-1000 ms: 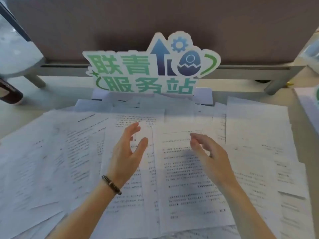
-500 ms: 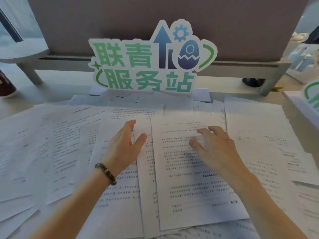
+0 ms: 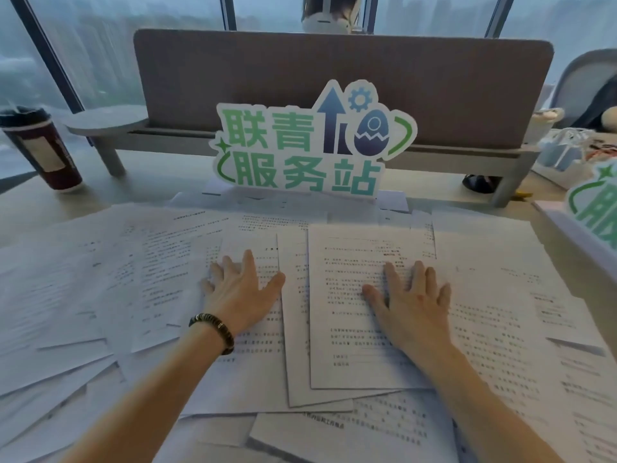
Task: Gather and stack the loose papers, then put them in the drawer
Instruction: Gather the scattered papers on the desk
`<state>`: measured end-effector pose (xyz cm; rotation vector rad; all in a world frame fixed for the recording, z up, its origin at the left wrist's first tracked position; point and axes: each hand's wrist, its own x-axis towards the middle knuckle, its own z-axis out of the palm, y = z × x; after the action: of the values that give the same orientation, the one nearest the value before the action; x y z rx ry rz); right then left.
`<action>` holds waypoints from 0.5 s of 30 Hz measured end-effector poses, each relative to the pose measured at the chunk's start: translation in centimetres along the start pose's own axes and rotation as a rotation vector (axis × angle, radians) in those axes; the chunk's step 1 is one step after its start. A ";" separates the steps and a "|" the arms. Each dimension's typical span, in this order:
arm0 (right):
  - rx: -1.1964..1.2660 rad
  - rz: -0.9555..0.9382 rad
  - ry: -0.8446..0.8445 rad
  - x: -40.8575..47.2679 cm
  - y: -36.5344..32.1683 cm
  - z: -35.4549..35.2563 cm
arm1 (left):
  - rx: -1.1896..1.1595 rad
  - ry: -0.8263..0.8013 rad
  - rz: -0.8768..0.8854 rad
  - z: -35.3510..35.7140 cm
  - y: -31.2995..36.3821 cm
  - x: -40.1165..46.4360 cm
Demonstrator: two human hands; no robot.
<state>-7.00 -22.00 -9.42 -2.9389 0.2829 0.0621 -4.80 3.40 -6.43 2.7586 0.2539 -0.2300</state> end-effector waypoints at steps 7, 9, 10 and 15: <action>0.038 0.014 -0.013 0.1 0.3 0.2 | -0.145 0.019 0.097 1.2 0.8 0.3; 0.054 0.016 -0.014 0.1 0.3 0.2 | -0.160 0.037 0.100 1.4 0.9 0.3; 0.069 0.021 -0.011 0.2 0.3 0.2 | -0.144 0.052 0.102 1.5 1.0 0.3; 0.189 0.042 0.004 0.2 0.6 0.1 | -0.001 0.113 0.120 2.0 1.0 -0.3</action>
<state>-6.95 -22.56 -9.62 -2.7459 0.3325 0.0327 -5.15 1.65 -7.89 2.7779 0.1166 -0.0435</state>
